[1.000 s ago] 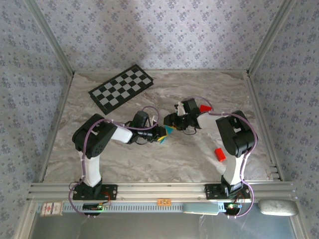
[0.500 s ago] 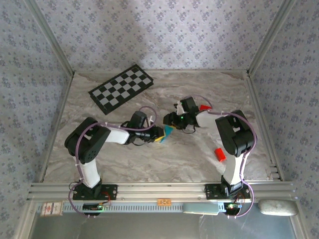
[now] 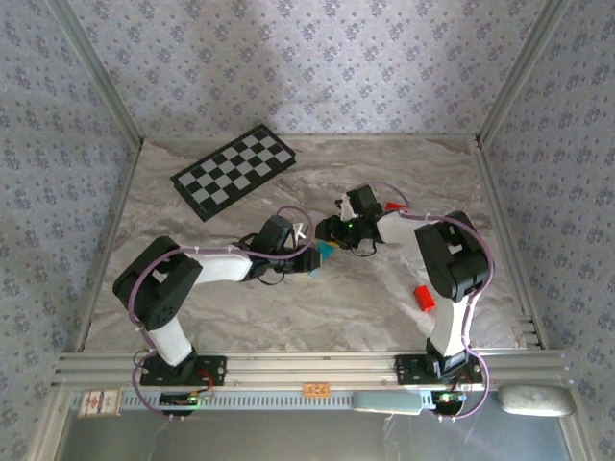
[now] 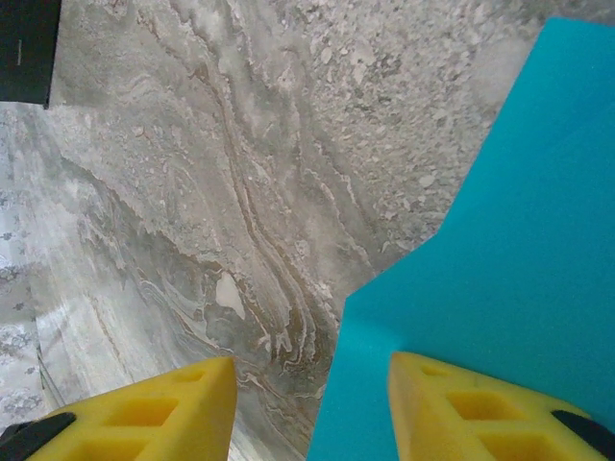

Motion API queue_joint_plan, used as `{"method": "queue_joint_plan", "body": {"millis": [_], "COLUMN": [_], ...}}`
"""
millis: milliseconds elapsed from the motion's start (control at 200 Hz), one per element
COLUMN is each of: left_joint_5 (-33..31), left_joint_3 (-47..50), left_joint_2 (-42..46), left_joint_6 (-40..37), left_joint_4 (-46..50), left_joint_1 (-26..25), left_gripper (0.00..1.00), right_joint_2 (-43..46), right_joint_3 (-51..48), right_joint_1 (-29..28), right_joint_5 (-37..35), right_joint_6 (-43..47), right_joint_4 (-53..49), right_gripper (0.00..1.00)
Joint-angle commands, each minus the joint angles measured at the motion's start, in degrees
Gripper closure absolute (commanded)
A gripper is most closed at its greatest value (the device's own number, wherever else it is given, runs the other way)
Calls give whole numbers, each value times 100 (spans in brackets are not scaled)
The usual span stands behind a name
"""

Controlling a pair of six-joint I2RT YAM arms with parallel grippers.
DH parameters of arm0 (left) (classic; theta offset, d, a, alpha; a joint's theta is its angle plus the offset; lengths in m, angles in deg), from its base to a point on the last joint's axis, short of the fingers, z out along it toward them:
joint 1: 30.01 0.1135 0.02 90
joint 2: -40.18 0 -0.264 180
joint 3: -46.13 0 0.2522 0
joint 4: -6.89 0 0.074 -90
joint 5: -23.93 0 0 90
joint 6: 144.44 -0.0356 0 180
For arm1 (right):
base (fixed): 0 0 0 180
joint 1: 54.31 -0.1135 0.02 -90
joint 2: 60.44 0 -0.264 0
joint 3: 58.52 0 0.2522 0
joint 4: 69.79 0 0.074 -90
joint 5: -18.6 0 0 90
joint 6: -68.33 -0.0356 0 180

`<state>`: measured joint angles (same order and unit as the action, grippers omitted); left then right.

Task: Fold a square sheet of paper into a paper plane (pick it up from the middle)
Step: Fold the wing for the fifth time at the center of the table.

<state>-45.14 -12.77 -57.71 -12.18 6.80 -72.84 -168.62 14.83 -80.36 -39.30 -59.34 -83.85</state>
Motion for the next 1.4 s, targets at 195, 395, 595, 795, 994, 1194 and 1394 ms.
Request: {"method": "queue_joint_plan", "body": {"millis": [195,395,595,795,994,1194,1394], "left_joint_5": [-546,-682,-581,-572,-657,-713,-529], "left_joint_3": [-286,-339,-414,-464,-411,-304,-196], "left_joint_2": [-100,-206,-338,-476,-591,-670,-747], "left_joint_6": [-893,-1231,-1308,-1361,-1435,-1373,-1131], "left_joint_4": [260,371,321,339,323,274,155], "left_joint_1": [-219,-277,-299,-308,-305,-301,-235], "left_gripper": [65,62,65,67,68,70,72], "right_joint_2": [-186,-204,-212,-221,-236,-230,-186], "right_joint_3": [198,225,246,255,255,272,305], "right_joint_1": [-31,-16,-15,-14,-13,13,57], "right_joint_5": [-75,-63,-55,-49,-32,-28,-28], "right_joint_6": [-73,-107,-132,-135,-148,-154,-136], "right_joint_4": [-290,-319,-357,-374,-376,-404,-458], "right_gripper": [54,55,55,55,55,55,56]}}
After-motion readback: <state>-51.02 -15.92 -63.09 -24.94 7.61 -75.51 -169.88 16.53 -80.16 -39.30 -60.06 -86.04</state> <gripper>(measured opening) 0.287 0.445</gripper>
